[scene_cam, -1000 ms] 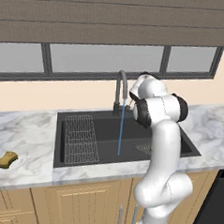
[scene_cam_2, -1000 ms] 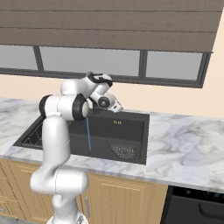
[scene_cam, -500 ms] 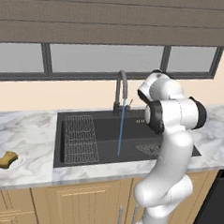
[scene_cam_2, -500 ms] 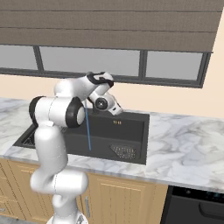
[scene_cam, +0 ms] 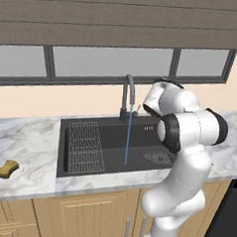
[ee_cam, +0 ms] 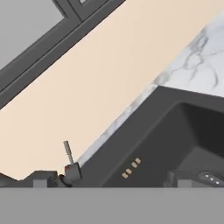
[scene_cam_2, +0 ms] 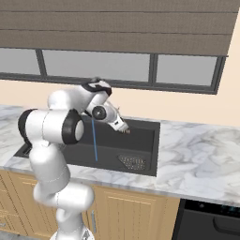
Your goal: Soak the sponge with water for a few seconds and then drop it inside the sink.
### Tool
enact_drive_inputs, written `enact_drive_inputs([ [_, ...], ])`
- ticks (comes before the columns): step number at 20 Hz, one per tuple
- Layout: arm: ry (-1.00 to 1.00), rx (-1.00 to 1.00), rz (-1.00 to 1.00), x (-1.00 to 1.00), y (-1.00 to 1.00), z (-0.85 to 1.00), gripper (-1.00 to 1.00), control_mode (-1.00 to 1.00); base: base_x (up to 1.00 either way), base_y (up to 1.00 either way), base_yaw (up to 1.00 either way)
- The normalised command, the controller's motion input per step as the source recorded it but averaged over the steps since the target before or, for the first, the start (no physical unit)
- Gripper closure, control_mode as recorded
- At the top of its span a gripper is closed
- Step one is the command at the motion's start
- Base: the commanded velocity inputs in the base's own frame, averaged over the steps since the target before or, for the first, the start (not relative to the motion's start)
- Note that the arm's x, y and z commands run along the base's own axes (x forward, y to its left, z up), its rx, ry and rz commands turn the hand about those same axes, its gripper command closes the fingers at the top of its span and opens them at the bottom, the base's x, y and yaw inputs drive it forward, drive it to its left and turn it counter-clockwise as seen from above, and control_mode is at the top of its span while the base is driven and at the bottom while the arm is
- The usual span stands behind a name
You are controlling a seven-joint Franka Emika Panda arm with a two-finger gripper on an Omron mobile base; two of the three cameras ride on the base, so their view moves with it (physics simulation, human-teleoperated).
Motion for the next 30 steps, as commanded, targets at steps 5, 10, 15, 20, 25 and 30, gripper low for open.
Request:
enact_drive_inputs([
  [5, 0.23, 0.06, -0.01, -0.56, -0.54, 0.81, -1.0, -1.0, 0.0, 0.0, 0.0],
  [10, 0.19, 0.11, 0.0, -0.15, -0.57, 1.0, -1.0, -1.0, 0.0, 0.0, 0.0],
  [15, 0.26, 0.07, 0.0, 0.0, -0.39, 1.0, -1.0, -1.0, 0.0, 0.0, 0.0],
  [20, 0.45, 0.06, 0.04, 0.31, -0.46, 0.55, -1.0, -1.0, 0.0, 0.0, 0.0],
  [25, 0.63, 0.0, 0.19, 0.44, -0.51, 0.49, -1.0, -1.0, 0.0, 0.0, 0.0],
  [30, 0.59, 0.02, 0.2, 0.13, -0.37, 0.46, -1.0, -1.0, 0.0, 0.0, 0.0],
])
